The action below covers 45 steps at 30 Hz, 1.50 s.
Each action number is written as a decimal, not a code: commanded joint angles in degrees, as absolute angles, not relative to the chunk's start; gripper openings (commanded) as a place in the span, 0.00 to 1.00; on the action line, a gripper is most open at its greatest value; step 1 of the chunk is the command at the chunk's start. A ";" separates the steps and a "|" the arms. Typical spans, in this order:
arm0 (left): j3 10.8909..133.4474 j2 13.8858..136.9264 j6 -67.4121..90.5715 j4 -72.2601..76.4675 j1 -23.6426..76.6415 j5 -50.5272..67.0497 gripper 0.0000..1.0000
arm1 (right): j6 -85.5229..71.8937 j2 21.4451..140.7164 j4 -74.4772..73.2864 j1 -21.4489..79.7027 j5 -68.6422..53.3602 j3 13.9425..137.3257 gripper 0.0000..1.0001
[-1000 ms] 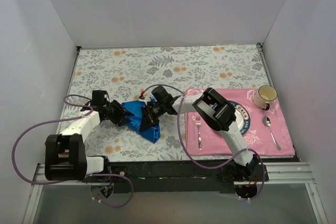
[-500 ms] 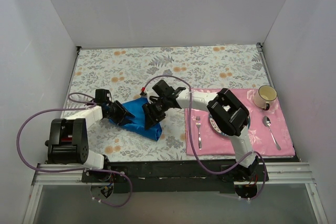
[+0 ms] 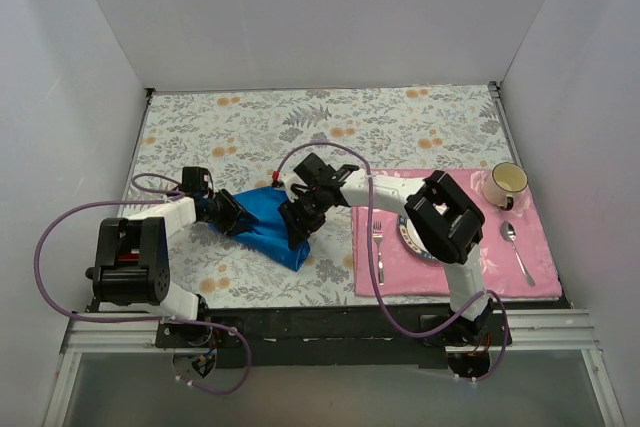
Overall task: Fold the napkin, place the utensils inside, and roll it up
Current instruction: Roll the napkin with the utensil
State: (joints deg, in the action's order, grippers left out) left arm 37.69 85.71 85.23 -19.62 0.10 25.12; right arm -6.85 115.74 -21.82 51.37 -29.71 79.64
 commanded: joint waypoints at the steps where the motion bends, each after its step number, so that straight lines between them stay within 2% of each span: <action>1: 37.18 88.06 83.14 -19.51 0.09 20.30 0.33 | -3.52 114.43 -25.14 52.30 -27.69 82.71 0.57; 5: 37.79 88.42 82.53 -19.77 0.09 20.04 0.32 | -3.25 114.00 -22.25 52.21 -23.56 76.22 0.46; 8: 38.41 89.03 82.00 -20.04 0.09 19.86 0.31 | -2.81 114.17 -19.52 52.21 -21.10 71.11 0.29; 11: 38.58 89.47 81.74 -20.04 0.09 19.86 0.30 | -1.59 114.70 -20.12 52.47 -19.86 70.05 0.27; 14: 38.67 89.73 81.30 -20.04 0.09 19.95 0.30 | -1.23 112.60 -23.37 52.82 -19.34 73.99 0.35; 15: 38.76 89.82 81.30 -20.13 0.09 20.04 0.29 | -1.14 111.98 -25.64 53.00 -18.64 75.48 0.43; 17: 38.93 90.35 81.12 -20.13 0.09 20.13 0.29 | -0.97 111.10 -28.64 53.52 -18.20 81.72 0.50; 21: 39.55 91.23 80.60 -20.13 0.09 20.39 0.29 | 1.65 109.51 -30.23 55.54 -14.52 87.44 0.71; 24: 39.90 91.41 80.24 -20.48 0.09 20.48 0.28 | 2.55 110.56 -29.35 56.95 -11.53 89.55 0.79; 28: 40.17 90.71 80.16 -21.09 0.09 20.39 0.28 | 5.27 115.12 -31.37 58.71 -9.76 95.09 0.81; 36: 41.31 90.53 79.80 -23.38 0.09 19.78 0.29 | 8.09 121.99 -30.68 64.60 -5.11 101.24 0.75; 45: 43.06 90.35 79.54 -24.87 0.09 20.83 0.29 | 7.83 124.72 -25.32 66.80 -1.15 95.72 0.69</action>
